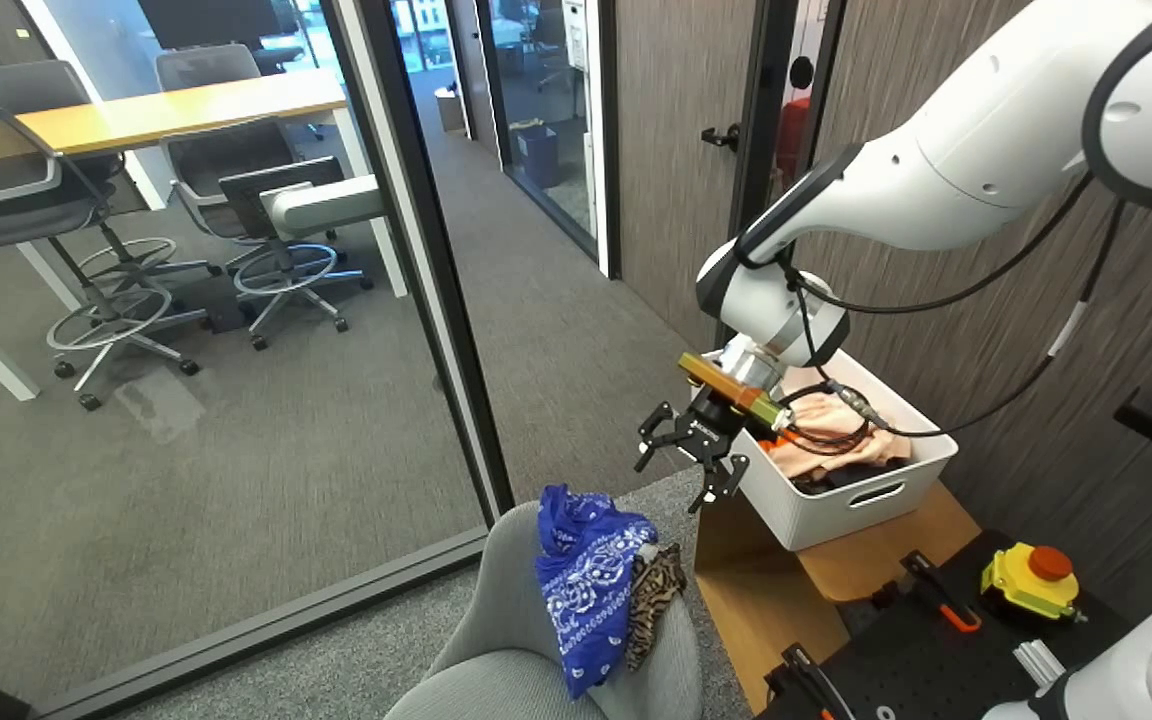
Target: Put the animal print cloth in the basket
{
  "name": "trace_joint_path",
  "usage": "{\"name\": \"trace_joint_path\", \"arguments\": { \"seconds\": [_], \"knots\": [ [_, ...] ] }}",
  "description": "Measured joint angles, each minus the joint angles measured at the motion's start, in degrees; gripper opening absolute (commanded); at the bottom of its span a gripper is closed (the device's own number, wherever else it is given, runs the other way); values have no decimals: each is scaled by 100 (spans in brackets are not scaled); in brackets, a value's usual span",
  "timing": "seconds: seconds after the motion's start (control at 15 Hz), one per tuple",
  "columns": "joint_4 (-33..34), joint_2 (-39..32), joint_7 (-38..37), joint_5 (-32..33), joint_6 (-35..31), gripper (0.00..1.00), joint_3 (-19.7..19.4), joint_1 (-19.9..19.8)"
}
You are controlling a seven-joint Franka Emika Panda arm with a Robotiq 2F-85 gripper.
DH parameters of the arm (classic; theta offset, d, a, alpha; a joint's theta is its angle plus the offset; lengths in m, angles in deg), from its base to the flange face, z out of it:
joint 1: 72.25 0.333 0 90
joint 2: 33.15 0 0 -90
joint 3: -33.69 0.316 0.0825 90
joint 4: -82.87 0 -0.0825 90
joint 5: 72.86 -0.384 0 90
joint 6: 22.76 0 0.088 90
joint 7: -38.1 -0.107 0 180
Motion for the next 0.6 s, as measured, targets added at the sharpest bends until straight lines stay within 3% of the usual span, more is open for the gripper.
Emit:
{"name": "trace_joint_path", "arguments": {
  "seconds": [0.6],
  "knots": [
    [21,-767,-185,-207,259,100,20,101]
  ]
}}
